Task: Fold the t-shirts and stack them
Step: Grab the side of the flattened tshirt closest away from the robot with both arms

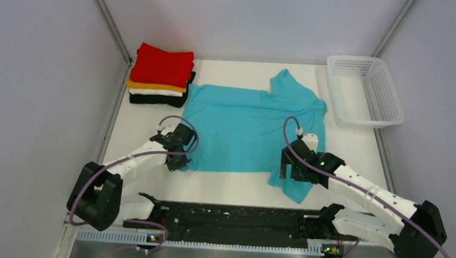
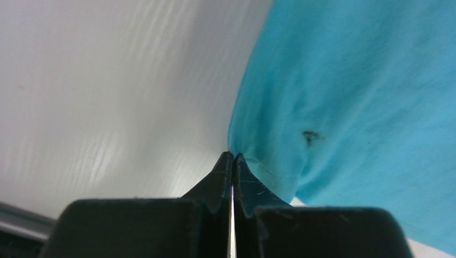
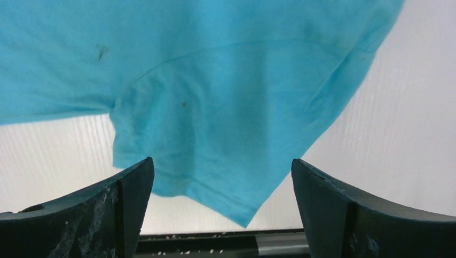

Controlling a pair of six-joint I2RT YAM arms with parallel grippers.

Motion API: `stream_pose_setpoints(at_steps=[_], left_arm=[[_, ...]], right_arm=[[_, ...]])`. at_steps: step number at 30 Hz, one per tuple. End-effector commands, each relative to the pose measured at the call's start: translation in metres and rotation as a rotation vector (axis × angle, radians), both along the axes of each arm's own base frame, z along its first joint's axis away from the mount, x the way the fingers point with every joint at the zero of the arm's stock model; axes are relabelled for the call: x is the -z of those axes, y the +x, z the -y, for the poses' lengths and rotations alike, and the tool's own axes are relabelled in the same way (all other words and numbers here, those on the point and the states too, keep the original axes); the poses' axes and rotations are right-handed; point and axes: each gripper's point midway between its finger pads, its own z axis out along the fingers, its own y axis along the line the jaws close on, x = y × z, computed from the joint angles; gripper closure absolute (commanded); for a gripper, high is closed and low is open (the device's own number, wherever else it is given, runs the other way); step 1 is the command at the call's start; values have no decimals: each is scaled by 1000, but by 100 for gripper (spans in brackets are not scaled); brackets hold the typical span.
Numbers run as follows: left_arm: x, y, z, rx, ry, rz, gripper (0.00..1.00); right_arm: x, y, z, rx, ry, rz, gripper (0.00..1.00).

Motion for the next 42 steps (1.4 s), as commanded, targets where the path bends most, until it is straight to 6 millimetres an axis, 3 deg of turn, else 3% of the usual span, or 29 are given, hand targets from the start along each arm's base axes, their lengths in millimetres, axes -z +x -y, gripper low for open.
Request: stream_pose_setpoints(at_steps=[1,4,8,14,22,28,29,31,32,42], left_arm=[[-13,-22,-22,-35,61,10,100],[-18,-26,-21,-38,28,42,100],[-23,-27,-23,-70,18,66,100],[-33,-25,-37,-141,59,131,100],[-41,-20,-49,-177,123,145,100],[-44,-17,-50,-188,125,156,100],[-44,-17,-49,-189,121,159,100],[-44,-18,-49,-192,114,158,100],[-44,-19,-49,-194,111,156,100],[-45,-48,-50,-269,27,149,100]], right_arm=[[8,-28,-22,-17,9,-117,4],[22,-54,-27,-3,1,-193,5],[37,-78,-9,81,-27,-254,7],[50,-78,-4,161,17,-220,15],[72,-78,-6,168,47,-273,36],[82,-90,-4,157,64,-325,54],[82,-91,-4,151,68,-327,63],[78,-91,-7,137,88,-324,93],[74,-92,-8,132,99,-326,100],[37,-136,-9,66,209,-455,100]])
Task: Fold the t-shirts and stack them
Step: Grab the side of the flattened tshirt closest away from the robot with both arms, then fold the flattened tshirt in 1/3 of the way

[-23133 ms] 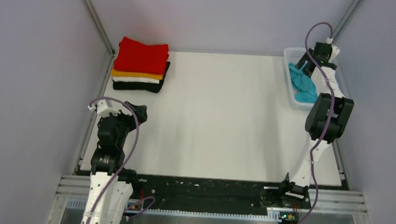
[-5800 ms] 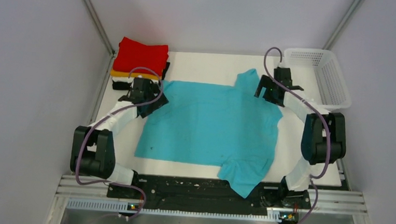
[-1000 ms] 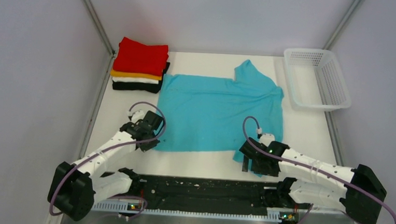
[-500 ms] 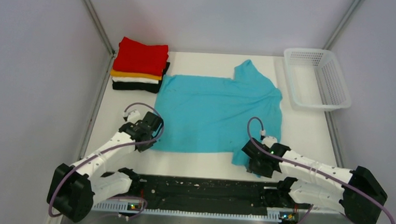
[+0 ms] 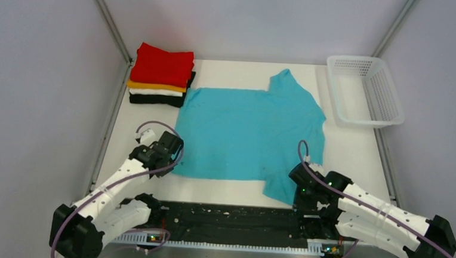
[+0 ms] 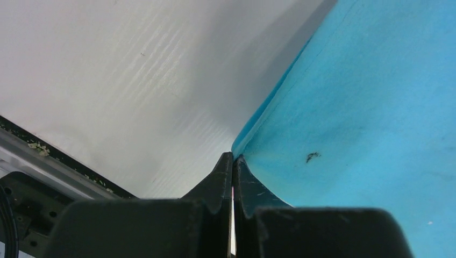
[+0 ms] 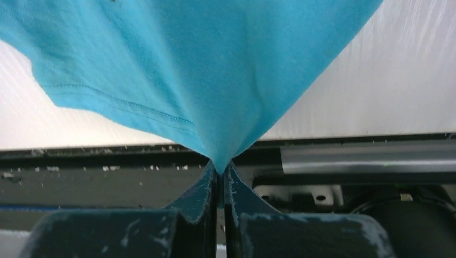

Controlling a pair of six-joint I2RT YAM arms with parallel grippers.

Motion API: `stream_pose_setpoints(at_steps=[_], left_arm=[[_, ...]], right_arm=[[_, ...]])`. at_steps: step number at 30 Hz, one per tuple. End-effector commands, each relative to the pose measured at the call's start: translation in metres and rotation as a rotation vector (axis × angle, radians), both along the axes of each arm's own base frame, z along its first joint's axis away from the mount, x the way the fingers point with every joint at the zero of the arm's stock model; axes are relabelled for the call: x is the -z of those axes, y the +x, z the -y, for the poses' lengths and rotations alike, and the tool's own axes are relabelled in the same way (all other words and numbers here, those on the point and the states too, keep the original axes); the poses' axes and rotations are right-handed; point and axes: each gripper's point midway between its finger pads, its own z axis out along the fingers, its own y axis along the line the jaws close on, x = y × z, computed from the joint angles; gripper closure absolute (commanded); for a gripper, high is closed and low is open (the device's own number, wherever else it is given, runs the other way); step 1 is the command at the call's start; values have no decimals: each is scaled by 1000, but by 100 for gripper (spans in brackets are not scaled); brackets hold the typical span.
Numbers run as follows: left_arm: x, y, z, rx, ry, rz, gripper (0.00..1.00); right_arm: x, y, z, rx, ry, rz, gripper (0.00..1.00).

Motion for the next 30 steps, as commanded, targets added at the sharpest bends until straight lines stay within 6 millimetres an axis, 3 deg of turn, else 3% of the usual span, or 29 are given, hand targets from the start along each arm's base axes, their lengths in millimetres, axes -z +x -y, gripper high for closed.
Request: stream_pose_setpoints(at_steps=[1,7,12,17,20,26,30], left_arm=[[1,-20,-3,-64,-58,0,100],[4,-29,0,-82,-112,15,100],[-9,-13,2,-62,-108,78,100],[-26,18,18,-16,-146,174,100],[-36,30,15,-24,-108,187,100],[-36,65,21,-11,-85,168,100],[-40,86,14,-38,-56,160,100]], right_arm=[[-12,-34,4,-35,22,-120,100],[-21,-42,2,-51,56,-123,100],[-36,-20,-4,-40,69,-18,100],[-57,26,-15,-49,67,138,100],[-70,59,-19,-54,103,207,100],[-98,120,-23,-68,85,323,100],[-107,152,-19,-55,85,367,100]])
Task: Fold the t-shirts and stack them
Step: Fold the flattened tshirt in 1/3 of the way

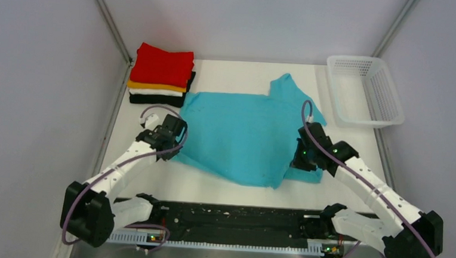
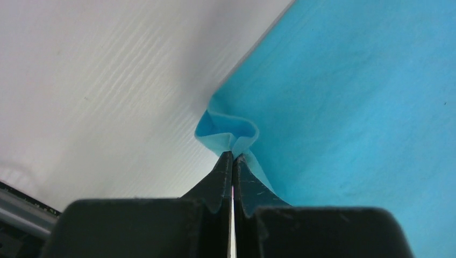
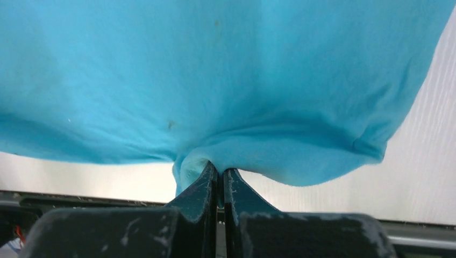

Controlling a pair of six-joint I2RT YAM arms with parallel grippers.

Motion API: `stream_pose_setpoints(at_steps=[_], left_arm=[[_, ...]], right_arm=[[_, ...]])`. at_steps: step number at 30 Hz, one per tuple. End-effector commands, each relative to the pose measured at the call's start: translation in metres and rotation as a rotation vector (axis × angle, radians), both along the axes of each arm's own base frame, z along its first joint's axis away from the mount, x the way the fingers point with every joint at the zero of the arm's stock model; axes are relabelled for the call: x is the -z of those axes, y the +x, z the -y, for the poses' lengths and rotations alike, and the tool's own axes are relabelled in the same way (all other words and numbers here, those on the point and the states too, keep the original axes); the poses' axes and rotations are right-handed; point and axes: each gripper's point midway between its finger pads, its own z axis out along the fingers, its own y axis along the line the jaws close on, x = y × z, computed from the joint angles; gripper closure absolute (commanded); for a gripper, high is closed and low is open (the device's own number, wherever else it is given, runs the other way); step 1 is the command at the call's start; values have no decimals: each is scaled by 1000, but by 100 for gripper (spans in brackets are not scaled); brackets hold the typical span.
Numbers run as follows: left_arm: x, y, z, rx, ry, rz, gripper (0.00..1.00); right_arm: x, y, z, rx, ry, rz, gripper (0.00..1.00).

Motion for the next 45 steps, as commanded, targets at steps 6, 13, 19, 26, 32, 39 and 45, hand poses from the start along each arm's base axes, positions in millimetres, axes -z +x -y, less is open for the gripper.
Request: stream_pose_setpoints(at_steps=[6,13,19,26,32,39,45], left_arm=[[-17,59,-16,-29,-41,84,100],[-16,77,-18,-15,-41,89,100],[-10,88,-15,-2,-43,67,100],[-9,97,-22,-23,-10,66,100],[0,107,-16,2,-28,33,100],[7,112,-18,-3,-6,8,100],[10,111,-25,-20,28,-5,100]], right_arm=[[-37,87,5,6,72,212,100],[-37,120,20,33,34,235,100],[-34,134,23,20,39,235,100],[-32,150,20,-70,32,237,100],[-20,170,21,-231,-39,204,100],[14,190,21,-330,-80,98,100],[18,213,26,-333,-86,98,100]])
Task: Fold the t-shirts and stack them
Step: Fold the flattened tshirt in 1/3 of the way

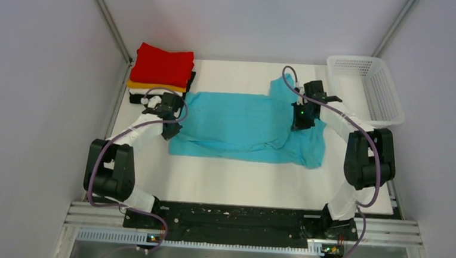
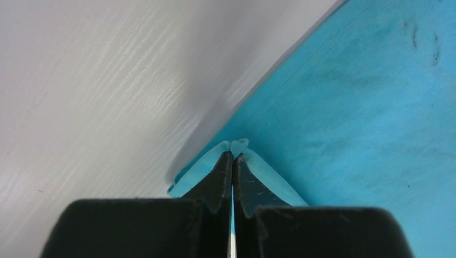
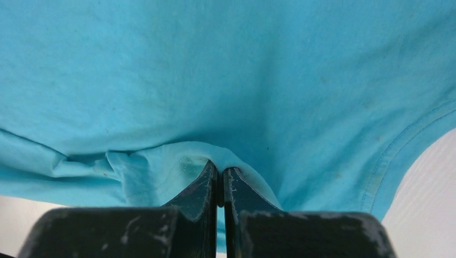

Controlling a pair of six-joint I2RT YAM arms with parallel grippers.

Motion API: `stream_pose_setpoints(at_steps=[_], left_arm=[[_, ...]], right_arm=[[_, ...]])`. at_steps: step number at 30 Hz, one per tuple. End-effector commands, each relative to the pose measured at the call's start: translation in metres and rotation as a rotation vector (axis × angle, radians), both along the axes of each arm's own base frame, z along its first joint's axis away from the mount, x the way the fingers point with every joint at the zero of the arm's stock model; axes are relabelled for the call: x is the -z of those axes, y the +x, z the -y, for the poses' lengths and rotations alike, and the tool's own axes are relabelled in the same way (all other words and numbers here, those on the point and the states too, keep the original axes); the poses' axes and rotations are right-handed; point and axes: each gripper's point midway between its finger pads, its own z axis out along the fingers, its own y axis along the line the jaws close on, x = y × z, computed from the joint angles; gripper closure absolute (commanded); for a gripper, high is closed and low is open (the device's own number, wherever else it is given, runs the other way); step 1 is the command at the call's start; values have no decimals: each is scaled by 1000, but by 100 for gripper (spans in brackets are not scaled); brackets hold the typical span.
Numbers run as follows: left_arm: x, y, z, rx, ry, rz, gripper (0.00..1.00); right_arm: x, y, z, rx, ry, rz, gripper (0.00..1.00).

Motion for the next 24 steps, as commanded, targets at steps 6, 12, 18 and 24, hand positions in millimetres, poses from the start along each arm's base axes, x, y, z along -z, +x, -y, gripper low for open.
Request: stream_pose_setpoints(at_steps=[6,12,18,24], left_arm=[[-9,20,-5,0,35,31,78],[-42,26,-12,1,72,82,1],[-81,25,0,59,18,137,1],[-65,12,30,179,-100,130,1]], right_arm=[[-11,51,1,40,75,37,85],[-12,67,-3,173,128,55,31],[-60,73,-6,226,198,181,2],[-44,1,-22,205,316,149,1]])
